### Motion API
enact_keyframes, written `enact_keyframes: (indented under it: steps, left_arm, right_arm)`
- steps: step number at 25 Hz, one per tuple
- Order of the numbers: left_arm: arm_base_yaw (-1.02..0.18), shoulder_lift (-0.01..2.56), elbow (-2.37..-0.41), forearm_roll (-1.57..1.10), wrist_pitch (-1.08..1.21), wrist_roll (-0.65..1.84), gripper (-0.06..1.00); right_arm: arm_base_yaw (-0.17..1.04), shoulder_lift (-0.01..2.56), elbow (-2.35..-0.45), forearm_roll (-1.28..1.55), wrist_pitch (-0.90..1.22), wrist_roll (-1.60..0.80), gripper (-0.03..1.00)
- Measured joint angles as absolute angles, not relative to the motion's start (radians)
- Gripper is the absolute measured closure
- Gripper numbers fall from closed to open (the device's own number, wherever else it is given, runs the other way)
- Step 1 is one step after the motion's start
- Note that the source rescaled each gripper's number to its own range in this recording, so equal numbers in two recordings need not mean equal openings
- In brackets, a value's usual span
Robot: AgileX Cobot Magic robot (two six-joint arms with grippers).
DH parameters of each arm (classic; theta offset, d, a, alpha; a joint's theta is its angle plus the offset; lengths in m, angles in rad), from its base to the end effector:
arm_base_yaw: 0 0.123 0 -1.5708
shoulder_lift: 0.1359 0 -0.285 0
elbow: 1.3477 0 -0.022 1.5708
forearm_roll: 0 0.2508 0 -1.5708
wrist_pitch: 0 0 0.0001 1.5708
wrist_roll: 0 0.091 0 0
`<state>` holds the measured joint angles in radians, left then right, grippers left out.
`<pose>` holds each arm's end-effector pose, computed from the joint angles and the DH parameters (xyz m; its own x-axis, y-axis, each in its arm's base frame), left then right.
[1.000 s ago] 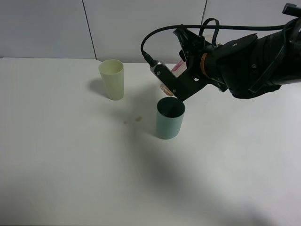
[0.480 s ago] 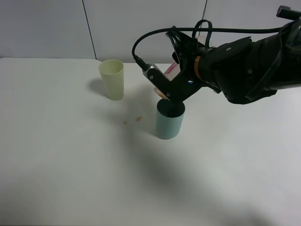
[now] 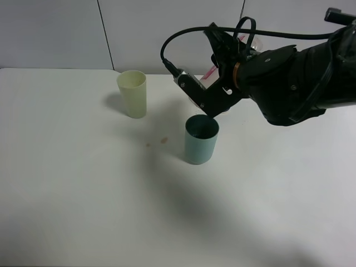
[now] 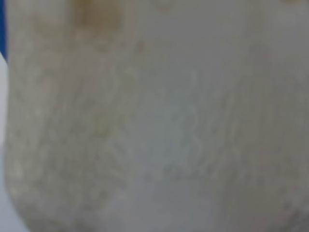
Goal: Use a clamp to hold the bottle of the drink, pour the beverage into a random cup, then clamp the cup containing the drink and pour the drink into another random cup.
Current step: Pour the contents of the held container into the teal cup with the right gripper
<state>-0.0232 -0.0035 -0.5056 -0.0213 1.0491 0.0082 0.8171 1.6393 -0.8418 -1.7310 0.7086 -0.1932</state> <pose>-0.0056 -0.0016 0.2798 -0.4374 0.0077 -0.8992 0.0387 0.9992 -0.0103 0.2623 0.1939 0.2174 0.3203 -0.6889 0.6503 -0.2677 -0.7243 -0.6354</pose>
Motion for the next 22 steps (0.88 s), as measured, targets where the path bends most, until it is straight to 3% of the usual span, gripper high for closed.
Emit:
enact_keyframes:
  steps: [22]
  left_arm:
    - [-0.023,-0.004,-0.506,-0.021,1.049,0.008,0.05]
  right_arm:
    - [0.823,1.617,-0.842,-1.731,0.7,-0.165,0.95]
